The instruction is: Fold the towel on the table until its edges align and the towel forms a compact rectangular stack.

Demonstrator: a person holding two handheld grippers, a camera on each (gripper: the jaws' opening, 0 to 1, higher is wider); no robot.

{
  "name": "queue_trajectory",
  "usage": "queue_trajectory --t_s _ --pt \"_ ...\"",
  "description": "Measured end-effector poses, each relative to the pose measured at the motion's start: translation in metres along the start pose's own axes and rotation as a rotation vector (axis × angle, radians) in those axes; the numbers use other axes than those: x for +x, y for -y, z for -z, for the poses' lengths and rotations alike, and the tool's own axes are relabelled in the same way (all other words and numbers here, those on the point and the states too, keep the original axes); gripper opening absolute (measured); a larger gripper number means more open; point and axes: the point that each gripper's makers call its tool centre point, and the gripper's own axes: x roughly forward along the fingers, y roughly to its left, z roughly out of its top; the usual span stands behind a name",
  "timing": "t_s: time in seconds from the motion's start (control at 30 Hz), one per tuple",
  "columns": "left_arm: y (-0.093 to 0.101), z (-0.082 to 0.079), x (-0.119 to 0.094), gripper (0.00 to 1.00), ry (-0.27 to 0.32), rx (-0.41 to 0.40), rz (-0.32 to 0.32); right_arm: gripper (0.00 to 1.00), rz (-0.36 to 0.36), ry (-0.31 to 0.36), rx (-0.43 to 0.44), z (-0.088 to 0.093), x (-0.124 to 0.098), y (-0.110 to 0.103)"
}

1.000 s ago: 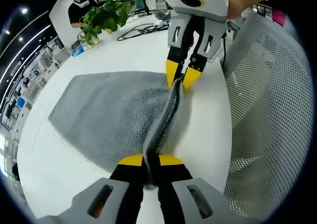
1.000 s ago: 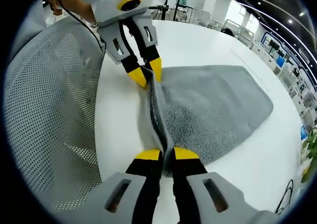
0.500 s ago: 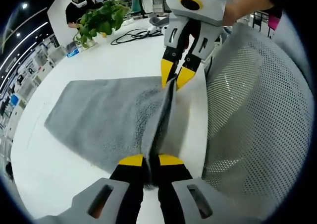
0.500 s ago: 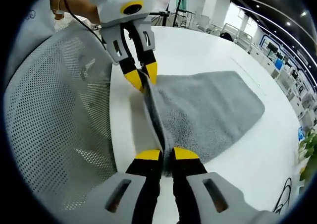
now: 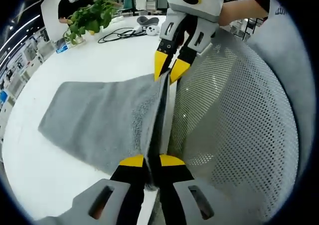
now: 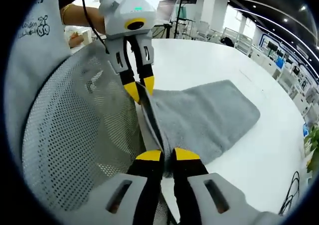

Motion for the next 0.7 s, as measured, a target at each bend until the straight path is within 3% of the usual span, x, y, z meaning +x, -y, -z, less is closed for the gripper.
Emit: queue_trajectory --t_s 0.33,0.57,0.7 --pt "0.010 -0.002 -0.028 0.09 -0.005 -0.013 -0.001 0.04 0.042 0.053 0.011 -0.019 -0.012 -0.015" --pt "-0.014 -0.018 -0.046 0.09 0.056 -0.032 -0.109 0.04 0.129 0.132 0.008 -0.044 -0.025 0.008" --pt "-0.040 -0.030 -0.057 0.09 0.115 -0.041 -0.212 0.03 0.155 0.161 0.012 -0.054 -0.030 0.023"
